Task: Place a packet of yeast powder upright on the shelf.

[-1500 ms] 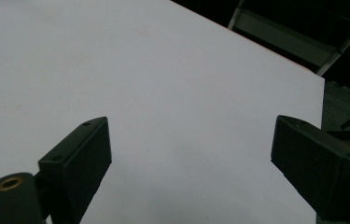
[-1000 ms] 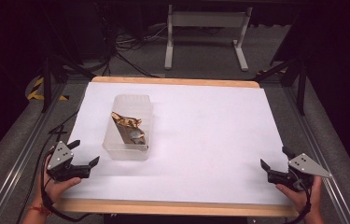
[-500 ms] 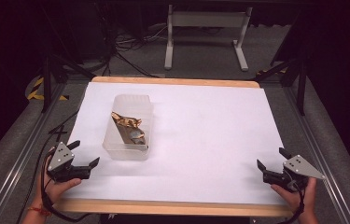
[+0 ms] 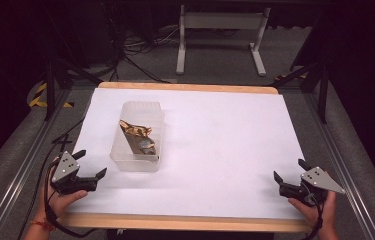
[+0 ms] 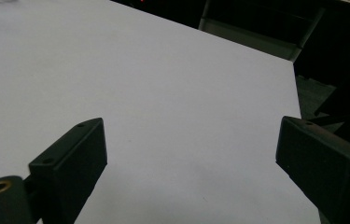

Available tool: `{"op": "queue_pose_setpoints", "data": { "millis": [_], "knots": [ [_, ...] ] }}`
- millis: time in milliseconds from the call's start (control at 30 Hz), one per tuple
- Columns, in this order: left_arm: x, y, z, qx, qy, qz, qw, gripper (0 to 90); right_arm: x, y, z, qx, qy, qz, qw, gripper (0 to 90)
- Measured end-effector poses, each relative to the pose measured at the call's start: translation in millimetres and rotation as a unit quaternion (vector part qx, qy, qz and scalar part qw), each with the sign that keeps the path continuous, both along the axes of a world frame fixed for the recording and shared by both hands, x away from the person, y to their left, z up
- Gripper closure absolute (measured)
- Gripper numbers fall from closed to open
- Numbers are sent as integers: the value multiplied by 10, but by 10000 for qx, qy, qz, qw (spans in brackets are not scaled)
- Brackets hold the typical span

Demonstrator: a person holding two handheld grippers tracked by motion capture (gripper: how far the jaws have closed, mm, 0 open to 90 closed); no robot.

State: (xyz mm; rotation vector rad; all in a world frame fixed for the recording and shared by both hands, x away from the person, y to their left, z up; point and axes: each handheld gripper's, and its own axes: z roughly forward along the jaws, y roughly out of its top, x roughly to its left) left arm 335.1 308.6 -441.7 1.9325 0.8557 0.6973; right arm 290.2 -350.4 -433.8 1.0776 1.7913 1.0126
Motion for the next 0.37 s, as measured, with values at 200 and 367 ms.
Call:
{"op": "queue_pose_setpoints", "data": {
  "millis": [200,367],
  "knots": [
    [7,-9,-3,45,4,-2,10000,79,-26,29,7,-69,-39,43,10000,88],
    [16,-5,-6,29,15,11,10000,78,-12,42,1,-62,-24,75,9999,85]
  ]
}}
